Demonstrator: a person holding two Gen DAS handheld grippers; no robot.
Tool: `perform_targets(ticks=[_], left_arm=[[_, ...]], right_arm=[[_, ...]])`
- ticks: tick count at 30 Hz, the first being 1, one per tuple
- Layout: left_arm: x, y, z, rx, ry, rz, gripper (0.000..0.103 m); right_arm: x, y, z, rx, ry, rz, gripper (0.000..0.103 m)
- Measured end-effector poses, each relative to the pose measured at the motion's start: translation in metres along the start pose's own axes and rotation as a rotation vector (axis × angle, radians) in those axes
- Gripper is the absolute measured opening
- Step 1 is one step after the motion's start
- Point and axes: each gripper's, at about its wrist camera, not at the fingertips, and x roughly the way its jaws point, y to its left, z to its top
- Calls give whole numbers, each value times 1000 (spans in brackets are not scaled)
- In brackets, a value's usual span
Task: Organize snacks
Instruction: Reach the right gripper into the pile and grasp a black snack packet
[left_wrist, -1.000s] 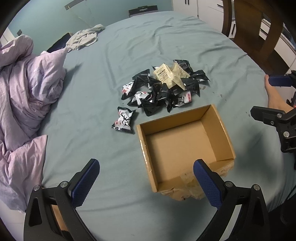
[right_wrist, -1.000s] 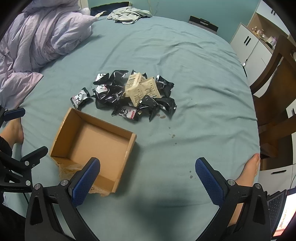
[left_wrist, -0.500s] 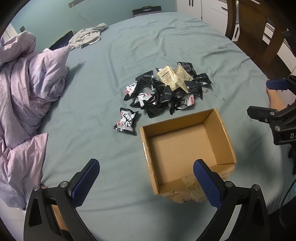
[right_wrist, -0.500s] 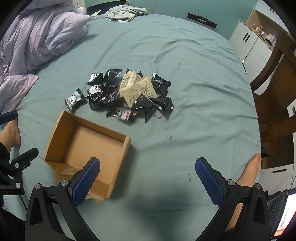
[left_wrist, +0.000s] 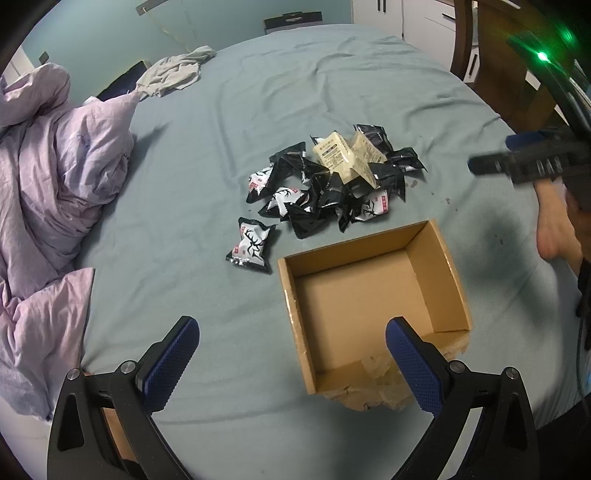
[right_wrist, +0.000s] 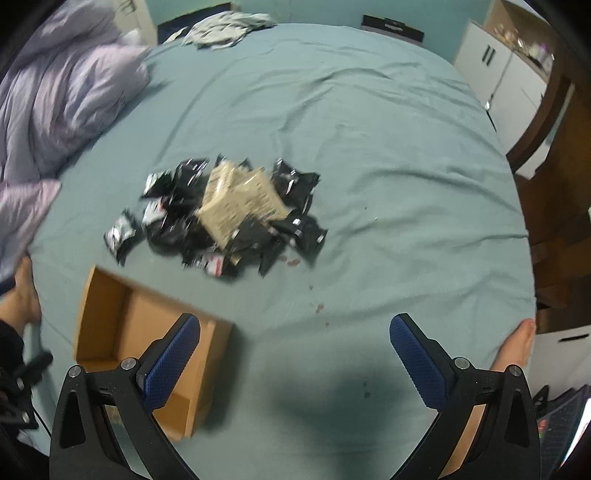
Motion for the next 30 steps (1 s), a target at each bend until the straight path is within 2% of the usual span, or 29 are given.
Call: perform_targets(ticks=[4,9,13,18,23,26,28,30], left_arm=[[0,2,4,-8,-5,-14,103],[8,9,12,-44,25,-49,103],[17,14,19,-61,35,-57,103],[30,19,24,-50,48,-67,103],[40,25,27,-77,76,-80,102],[44,27,29,-88,85,-92,102],[46,25,30,-81,90,-92,102],[48,22,32,-63,99,-91,102]], right_arm=[[19,-35,16,95,7,51,103],[54,-82,39,275,76,146,103],[80,-92,53,317,101,164,103],[115,-70,68,194,149,146,101],[154,-35,80,23,185,35,101],[166,-24,87,-15,170,14,99],[172,-21,93,-16,160,27,94],[180,-17,99,-26,184,47,77]])
